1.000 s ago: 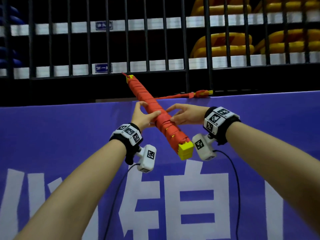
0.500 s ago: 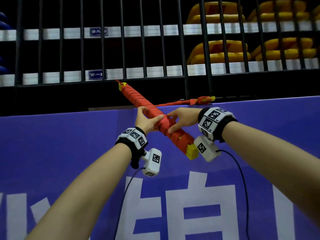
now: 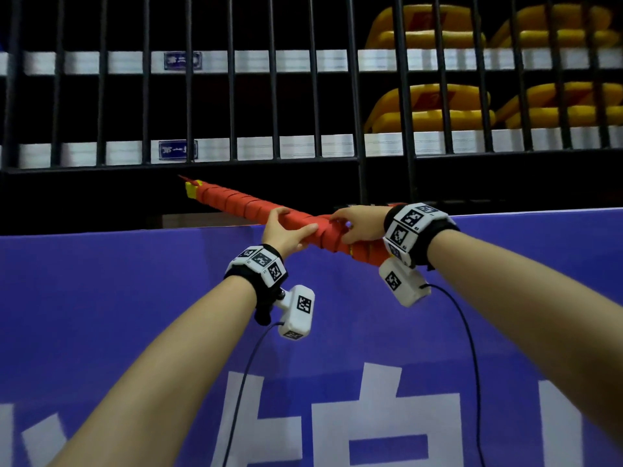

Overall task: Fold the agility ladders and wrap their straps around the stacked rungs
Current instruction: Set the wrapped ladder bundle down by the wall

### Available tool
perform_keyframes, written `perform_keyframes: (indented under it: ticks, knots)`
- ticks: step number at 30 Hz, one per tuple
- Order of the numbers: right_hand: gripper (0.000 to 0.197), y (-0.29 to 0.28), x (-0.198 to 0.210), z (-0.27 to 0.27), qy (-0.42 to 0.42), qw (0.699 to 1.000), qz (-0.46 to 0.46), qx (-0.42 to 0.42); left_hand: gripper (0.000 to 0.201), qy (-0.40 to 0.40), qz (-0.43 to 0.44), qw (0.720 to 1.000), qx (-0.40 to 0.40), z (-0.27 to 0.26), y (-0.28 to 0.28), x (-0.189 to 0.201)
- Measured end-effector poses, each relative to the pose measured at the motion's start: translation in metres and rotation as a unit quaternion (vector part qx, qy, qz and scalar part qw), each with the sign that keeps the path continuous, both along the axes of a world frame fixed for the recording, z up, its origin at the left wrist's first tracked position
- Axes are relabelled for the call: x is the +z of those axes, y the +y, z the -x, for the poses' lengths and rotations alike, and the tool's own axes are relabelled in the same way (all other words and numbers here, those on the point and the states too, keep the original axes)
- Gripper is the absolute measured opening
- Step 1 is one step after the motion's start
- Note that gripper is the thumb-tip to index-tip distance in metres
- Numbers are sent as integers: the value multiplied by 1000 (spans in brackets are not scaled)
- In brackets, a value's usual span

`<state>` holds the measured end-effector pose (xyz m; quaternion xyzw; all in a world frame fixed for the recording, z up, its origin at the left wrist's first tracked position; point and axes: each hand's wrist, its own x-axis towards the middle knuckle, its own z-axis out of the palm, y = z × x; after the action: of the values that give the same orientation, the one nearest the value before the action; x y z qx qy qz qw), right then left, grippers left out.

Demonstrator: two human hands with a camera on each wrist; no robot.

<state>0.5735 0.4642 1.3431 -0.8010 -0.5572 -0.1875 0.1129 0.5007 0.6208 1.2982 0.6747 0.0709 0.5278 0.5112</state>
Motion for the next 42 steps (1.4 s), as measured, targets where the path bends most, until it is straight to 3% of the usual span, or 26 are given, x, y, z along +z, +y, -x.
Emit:
perform_keyframes:
  ticks: [10,17,22,26,28,36,42]
  knots:
    - [42,38,25,-40,15,1000,-19,-5,59,21,-3,1000,-2,-29,37,15]
    - [41,64,28,-58,-39,993,-105,-49,65,56,10,998,-20,-39,45,27]
    - [48,76,24,-66,-82,983,-106,-122,65,109,5,993,-54,-42,49,40]
    - [64,81,24,-73,-126,979,-100,-123,66,123,1,991,-46,-45,50,45]
    - [60,82,23,-75,-144,976,-110,-117,66,123,-1,992,-38,-47,50,48]
    - [32,102,16,-72,-251,944,-166,-135,58,158,-35,987,22,-52,59,54]
    - [33,106,21,-81,-213,955,-167,-119,41,226,-130,944,203,-52,84,59]
